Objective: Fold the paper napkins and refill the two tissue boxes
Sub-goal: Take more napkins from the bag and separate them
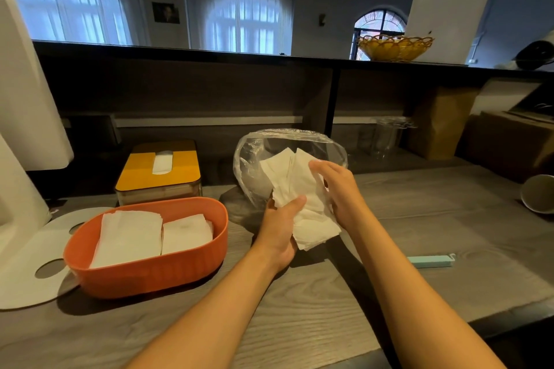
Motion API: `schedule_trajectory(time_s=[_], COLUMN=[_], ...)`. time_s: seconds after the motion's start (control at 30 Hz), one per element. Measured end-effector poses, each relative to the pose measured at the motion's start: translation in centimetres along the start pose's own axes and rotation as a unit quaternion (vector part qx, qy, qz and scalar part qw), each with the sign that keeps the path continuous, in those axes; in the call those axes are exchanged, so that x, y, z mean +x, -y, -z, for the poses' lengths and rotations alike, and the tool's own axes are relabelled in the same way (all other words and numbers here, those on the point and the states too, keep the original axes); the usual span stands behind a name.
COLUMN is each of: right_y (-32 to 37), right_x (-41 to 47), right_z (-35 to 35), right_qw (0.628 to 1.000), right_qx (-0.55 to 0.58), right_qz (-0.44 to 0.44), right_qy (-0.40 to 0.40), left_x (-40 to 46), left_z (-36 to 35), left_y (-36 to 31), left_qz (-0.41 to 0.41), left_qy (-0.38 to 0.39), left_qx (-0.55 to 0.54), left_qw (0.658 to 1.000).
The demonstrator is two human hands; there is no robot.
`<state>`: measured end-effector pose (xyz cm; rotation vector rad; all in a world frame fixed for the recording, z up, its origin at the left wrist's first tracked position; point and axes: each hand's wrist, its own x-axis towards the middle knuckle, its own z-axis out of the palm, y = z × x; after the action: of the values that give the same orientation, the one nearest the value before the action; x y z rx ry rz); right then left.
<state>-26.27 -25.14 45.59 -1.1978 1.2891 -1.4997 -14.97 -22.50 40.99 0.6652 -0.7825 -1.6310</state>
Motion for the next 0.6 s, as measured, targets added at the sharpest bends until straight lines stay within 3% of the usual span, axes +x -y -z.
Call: schedule_trajectory(time_s=[0.13,0.4,0.5,0.6], right_y=[0.1,0.0,0.6,1.9], right_x=[-0.4,-0.1,-0.1,-0.4], right_z=[0.1,0.4,1.1,2.2], right_qw=[0.998,0.996,0.987,0.973], right_qx=[0.019,0.047,0.101,0.203], right_qz=[0.067,0.026,0.043,0.053], right_qy=[0.007,-0.072,-0.118,-0.091], left_x=[-0.2,-0.3,-0.4,-0.4], left_z=[-0.1,0.0,0.1,0.2], left_y=[-0.3,-0.7,-0.9,-1.0], left_qz=[0.007,0.066,0.072,0.065], left_qy=[0.000,0.017,0.011,0.010], left_qx=[-0.007,-0.082,-0.096,-0.104], left_qw=[1.000,0.994,0.993,0.992])
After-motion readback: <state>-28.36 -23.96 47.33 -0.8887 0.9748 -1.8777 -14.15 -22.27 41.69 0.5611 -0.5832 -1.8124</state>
